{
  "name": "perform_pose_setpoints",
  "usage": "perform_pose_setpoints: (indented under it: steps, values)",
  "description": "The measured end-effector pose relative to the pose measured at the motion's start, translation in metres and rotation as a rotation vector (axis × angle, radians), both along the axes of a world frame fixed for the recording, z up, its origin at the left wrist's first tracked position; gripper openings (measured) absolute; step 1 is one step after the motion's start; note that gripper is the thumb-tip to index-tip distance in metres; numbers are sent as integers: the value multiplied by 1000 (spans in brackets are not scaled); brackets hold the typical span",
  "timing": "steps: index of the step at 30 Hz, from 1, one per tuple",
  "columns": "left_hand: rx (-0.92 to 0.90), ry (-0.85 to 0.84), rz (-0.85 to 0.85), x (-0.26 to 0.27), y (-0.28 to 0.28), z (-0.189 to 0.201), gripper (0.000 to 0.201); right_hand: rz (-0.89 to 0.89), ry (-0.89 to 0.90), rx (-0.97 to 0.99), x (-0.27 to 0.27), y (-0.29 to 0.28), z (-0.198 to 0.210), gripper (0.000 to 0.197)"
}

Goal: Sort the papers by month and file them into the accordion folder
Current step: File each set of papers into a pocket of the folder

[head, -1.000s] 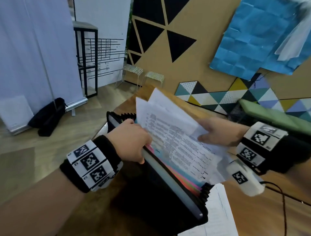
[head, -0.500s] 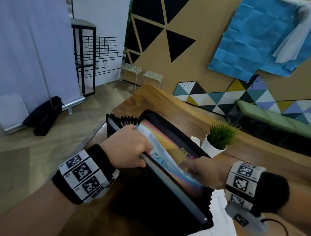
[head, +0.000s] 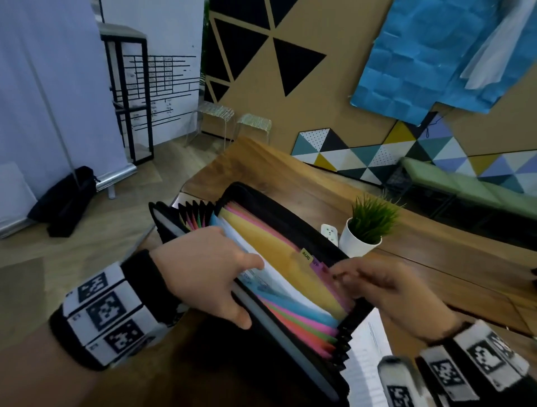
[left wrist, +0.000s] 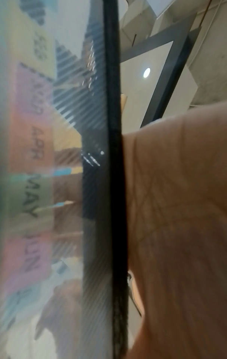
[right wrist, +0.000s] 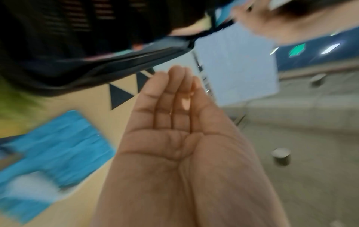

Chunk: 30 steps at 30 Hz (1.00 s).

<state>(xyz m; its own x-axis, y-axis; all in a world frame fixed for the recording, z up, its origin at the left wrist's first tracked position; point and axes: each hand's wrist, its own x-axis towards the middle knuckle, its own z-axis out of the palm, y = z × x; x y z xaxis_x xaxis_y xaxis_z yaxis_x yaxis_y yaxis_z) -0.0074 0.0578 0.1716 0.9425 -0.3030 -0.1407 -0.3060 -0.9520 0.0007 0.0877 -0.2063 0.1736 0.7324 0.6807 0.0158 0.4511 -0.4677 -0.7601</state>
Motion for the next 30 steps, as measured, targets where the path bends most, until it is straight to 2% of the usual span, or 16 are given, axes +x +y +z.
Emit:
perform_pose_setpoints:
  steps: [2,3,4,6,8,9,10,11,12,13,14,15,17,25,30]
  values:
    - [7,15,16,-1,-2,1,97,-230,33,119,4,-33,-14,15]
    - [-9,29,27,-2,-1,0,102,-347,27,95,7,-51,-31,13]
    - [-25,47,30,-3,0,-2,105,-464,24,42,8,-70,-51,15]
    - [-38,68,13,-7,3,-6,105,-673,16,-130,6,-103,-94,32]
    - [-23,52,8,-11,4,-7,102,-772,110,-290,-5,-126,-132,23]
    - [-13,43,16,-14,3,-6,100,-784,199,-390,-13,-132,-150,29]
    - [-7,36,29,-15,0,-5,97,-787,255,-469,-19,-142,-172,59]
    - [5,25,43,-16,-2,-5,95,-770,230,-563,-24,-154,-196,95]
    - [17,12,57,-16,-3,-5,93,-762,150,-655,-31,-161,-218,120]
    - [26,5,69,-16,-4,-5,91,-773,127,-689,-35,-160,-230,130]
    - [30,4,75,-16,-5,-5,89,-746,177,-718,-39,-156,-231,125]
    - [34,8,80,-15,-5,-6,86,-734,233,-769,-43,-149,-224,107]
    - [43,17,96,-10,-5,-7,80,-772,222,-789,-43,-143,-215,86]
    - [98,103,206,0,-16,-8,64,-768,280,-738,-38,-147,-217,82]
    - [87,159,202,1,-15,-8,73,-748,285,-743,-41,-149,-222,79]
